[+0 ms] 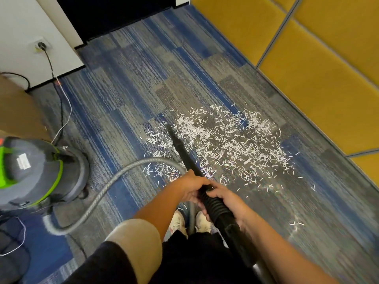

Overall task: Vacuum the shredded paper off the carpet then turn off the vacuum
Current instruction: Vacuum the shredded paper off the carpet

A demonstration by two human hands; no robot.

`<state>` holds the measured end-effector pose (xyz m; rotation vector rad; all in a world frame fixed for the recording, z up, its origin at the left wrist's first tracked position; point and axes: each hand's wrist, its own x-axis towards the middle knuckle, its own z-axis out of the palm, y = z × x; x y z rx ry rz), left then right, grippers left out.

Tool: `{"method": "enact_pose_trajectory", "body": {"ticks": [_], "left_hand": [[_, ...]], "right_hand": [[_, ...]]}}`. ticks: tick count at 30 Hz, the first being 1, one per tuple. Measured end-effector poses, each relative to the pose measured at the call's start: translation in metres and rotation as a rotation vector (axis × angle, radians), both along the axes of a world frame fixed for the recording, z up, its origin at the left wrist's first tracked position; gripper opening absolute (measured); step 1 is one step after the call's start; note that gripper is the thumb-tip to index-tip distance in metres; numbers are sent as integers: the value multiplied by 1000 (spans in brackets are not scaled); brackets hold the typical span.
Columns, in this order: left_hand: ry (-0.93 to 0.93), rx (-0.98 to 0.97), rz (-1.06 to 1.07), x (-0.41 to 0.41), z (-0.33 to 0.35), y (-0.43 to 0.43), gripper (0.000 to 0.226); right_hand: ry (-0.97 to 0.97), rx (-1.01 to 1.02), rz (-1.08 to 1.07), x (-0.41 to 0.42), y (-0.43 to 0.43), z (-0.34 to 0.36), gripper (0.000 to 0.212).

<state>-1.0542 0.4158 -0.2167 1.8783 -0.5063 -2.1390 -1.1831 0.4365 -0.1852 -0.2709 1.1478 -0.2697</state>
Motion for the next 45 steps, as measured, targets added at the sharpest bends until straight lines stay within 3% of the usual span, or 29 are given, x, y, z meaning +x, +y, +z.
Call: {"method": "enact_pose_trajectory", "body": {"ticks": [5, 18, 29, 42, 45], "left_hand": [[16, 22, -22, 5, -1, 4, 43], [-11, -4, 67, -2, 8, -31, 40], [7, 132, 164, 9, 3, -29, 26], [-32, -6, 182, -40, 20, -68, 25], [-26, 4, 201, -56, 18, -75, 11]], "right_hand": [[1, 19, -10, 4, 7, 2, 44], [-1, -40, 65, -2, -35, 12, 29], [-50, 33, 195, 5, -50, 3, 39], [-68, -11, 180, -43, -90, 9, 27], [-77, -20, 194, -57, -98, 2, 28]]}}
